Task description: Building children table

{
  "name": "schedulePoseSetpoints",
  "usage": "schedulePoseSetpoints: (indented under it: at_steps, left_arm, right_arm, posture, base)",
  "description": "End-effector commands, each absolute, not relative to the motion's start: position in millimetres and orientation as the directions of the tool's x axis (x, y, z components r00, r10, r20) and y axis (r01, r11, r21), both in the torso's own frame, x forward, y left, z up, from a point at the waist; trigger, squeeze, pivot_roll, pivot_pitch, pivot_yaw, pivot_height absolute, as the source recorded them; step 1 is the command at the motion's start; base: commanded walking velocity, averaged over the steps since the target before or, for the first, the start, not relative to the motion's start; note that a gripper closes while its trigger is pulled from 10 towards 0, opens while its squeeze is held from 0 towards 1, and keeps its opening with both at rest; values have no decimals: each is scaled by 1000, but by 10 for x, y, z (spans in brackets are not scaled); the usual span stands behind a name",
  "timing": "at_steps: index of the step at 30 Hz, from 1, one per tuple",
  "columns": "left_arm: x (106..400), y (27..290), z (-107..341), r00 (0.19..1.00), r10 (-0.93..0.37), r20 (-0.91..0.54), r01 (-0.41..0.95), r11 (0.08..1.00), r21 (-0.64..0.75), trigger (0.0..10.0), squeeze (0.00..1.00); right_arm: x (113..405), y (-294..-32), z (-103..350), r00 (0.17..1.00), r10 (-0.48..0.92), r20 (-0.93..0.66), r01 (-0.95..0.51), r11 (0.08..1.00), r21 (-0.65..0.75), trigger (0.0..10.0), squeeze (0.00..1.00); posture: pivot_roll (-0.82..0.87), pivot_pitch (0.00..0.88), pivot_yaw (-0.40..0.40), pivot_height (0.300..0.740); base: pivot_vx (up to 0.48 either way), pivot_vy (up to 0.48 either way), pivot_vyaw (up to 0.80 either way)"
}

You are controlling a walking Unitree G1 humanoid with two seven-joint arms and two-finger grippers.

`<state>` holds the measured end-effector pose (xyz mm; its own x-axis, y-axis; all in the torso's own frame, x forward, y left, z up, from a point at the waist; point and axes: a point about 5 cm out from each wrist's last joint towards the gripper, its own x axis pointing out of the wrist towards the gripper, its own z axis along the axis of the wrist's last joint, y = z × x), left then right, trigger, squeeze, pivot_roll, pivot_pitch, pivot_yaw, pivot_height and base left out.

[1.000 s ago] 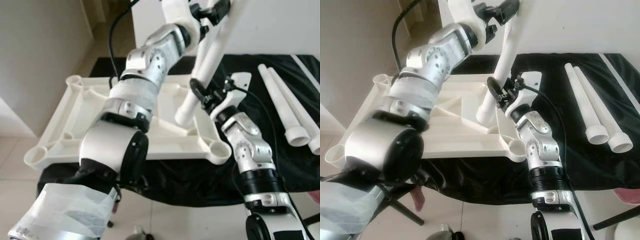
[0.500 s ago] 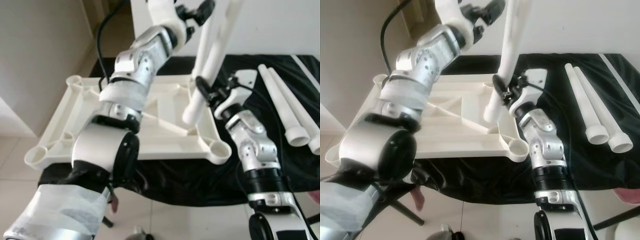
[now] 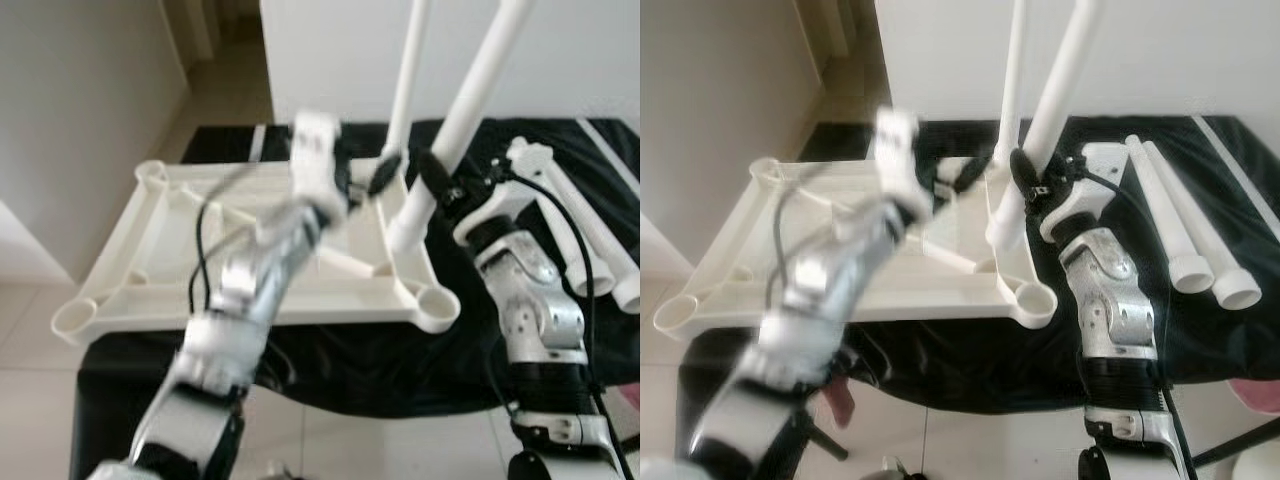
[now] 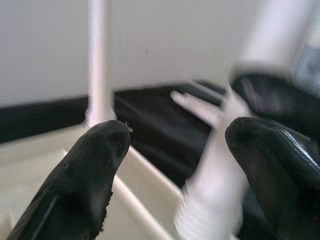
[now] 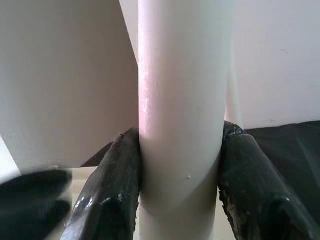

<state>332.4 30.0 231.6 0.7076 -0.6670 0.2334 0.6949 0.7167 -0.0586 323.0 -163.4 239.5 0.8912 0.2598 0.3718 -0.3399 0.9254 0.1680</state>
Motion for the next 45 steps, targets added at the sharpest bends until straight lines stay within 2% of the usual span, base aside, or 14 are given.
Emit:
schedulePoseSetpoints:
  at_steps: [1, 4, 9, 12, 15, 19, 28, 30, 32, 40, 43, 45]
  left_arm:
    - [3053, 213, 2303, 348, -902, 254, 923, 377, 75, 10000, 0]
    - [2964, 260, 2136, 319, -921, 222, 944, 331, 16, 10000, 0]
    - [2912, 291, 1910, 344, -930, 129, 937, 349, 20, 10000, 0]
    - [2912, 291, 1910, 344, -930, 129, 937, 349, 20, 10000, 0]
    - [2857, 326, 1730, 342, -940, 13, 934, 341, 103, 10000, 0]
    - [2843, 358, 1617, 354, -933, -66, 924, 338, 181, 10000, 0]
    - [2737, 377, 1567, 269, -956, -113, 953, 248, 174, 10000, 0]
    - [2740, 379, 1558, 272, -955, -121, 952, 249, 178, 10000, 0]
    - [2816, 387, 1491, 318, -932, -174, 933, 275, 231, 10000, 0]
    - [2896, 375, 1398, 359, -906, -224, 909, 285, 304, 10000, 0]
    - [3025, 387, 1395, 464, -855, -230, 853, 363, 374, 10000, 0]
    - [3025, 387, 1395, 464, -855, -230, 853, 363, 374, 10000, 0]
  right_arm:
    - [3203, -1655, 2422, 893, 242, 380, -329, 926, 184, 10000, 0]
    - [3207, -1663, 2413, 898, 235, 372, -321, 928, 189, 10000, 0]
    - [3221, -1666, 2410, 901, 238, 363, -316, 933, 172, 10000, 0]
    - [3221, -1666, 2410, 901, 238, 363, -316, 933, 172, 10000, 0]
    - [3257, -1660, 2393, 908, 229, 350, -305, 935, 180, 10000, 0]
    - [3272, -1637, 2384, 909, 234, 346, -309, 934, 179, 10000, 0]
    - [3291, -1633, 2366, 910, 233, 342, -309, 932, 188, 10000, 0]
    - [3292, -1633, 2364, 911, 233, 341, -309, 933, 187, 10000, 0]
    - [3294, -1625, 2355, 911, 236, 338, -310, 933, 184, 10000, 0]
    - [3292, -1613, 2355, 909, 244, 338, -317, 931, 181, 10000, 0]
    - [3295, -1602, 2363, 907, 247, 340, -321, 930, 179, 10000, 0]
    - [3295, -1602, 2363, 907, 247, 340, -321, 930, 179, 10000, 0]
  posture:
    - [-33, 34, 43, 740]
    - [-33, 36, 41, 740]
    - [-32, 38, 30, 740]
    - [-32, 38, 30, 740]
    - [-25, 38, 23, 740]
    - [-24, 38, 21, 740]
    - [-22, 39, 22, 740]
    - [-22, 38, 22, 740]
    - [-24, 40, 21, 740]
    - [-28, 38, 20, 740]
    - [-27, 35, 18, 740]
    - [-27, 35, 18, 740]
  base:
    - [0, 0, 0]
    - [0, 0, 0]
    - [0, 0, 0]
    - [0, 0, 0]
    - [0, 0, 0]
    - [0, 0, 0]
    - [0, 0, 0]
    - [0, 0, 0]
    - [0, 0, 0]
    - [0, 0, 0]
    - [0, 0, 0]
    - [0, 0, 0]
